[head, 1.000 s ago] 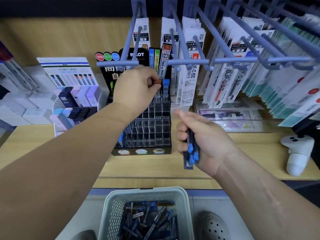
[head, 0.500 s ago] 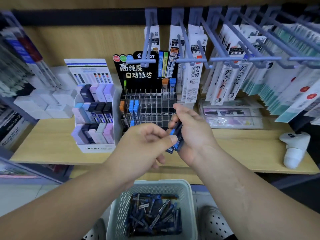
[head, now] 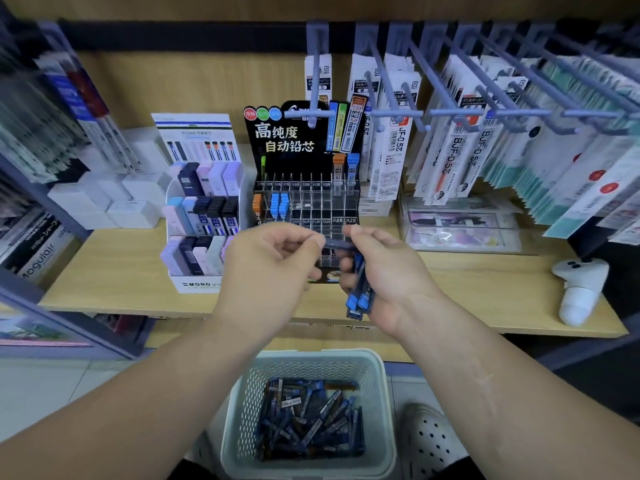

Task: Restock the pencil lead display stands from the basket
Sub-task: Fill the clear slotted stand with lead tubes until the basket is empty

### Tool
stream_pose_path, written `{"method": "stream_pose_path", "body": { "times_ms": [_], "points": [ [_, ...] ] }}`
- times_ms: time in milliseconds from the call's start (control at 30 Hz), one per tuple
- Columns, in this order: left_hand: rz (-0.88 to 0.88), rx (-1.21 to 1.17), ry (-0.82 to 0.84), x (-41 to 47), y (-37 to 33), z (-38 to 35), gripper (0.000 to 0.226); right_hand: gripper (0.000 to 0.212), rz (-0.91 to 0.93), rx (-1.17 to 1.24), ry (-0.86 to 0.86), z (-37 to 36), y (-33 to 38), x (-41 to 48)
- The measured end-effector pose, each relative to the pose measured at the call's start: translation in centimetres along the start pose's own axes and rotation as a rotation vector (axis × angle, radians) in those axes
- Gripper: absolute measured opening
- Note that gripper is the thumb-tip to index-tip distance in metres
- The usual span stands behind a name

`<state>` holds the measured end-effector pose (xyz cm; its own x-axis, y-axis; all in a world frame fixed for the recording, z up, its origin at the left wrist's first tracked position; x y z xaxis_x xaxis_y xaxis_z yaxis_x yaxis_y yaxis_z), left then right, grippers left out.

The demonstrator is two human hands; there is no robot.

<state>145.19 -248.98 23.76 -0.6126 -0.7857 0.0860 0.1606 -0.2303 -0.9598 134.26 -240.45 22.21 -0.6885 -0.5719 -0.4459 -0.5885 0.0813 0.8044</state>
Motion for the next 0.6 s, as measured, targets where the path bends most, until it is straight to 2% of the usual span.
{"method": "stream_pose_path", "body": {
  "times_ms": [167,367,467,600],
  "points": [
    [0.084,-0.209,-0.090,1.4,0.5,0.4,0.010,0.009,-0.067,-0.063,0.103,0.3,-0.1,-0.2],
    [0.197,-0.320,-0.136,3.3,0.7,-0.5,0.013,0.007,0.013,-0.164,0.177,0.3,-0.1,0.0],
    [0.192,-0.377,-0.044,3.9,0.6,-0.8,0.012,0.007,-0.012,-0.103,0.175,0.2,0.3,0.2],
    [0.193,-0.494,0.142,4.4,1.0,-0.8,0.013,0.006,-0.157,0.103,0.193,0.5,0.9,0.6]
  ]
}}
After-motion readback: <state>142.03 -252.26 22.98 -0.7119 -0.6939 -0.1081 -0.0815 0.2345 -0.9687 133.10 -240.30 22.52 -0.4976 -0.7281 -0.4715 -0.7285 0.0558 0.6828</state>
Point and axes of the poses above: each hand's wrist, its own x-axis towards the middle knuckle, its own z-axis out of the back of the hand, y = z × x, the point moved 1 cm from there along x, towards the middle knuckle, and after that the axes turned 3 degrees about x, right-handed, at the moved point
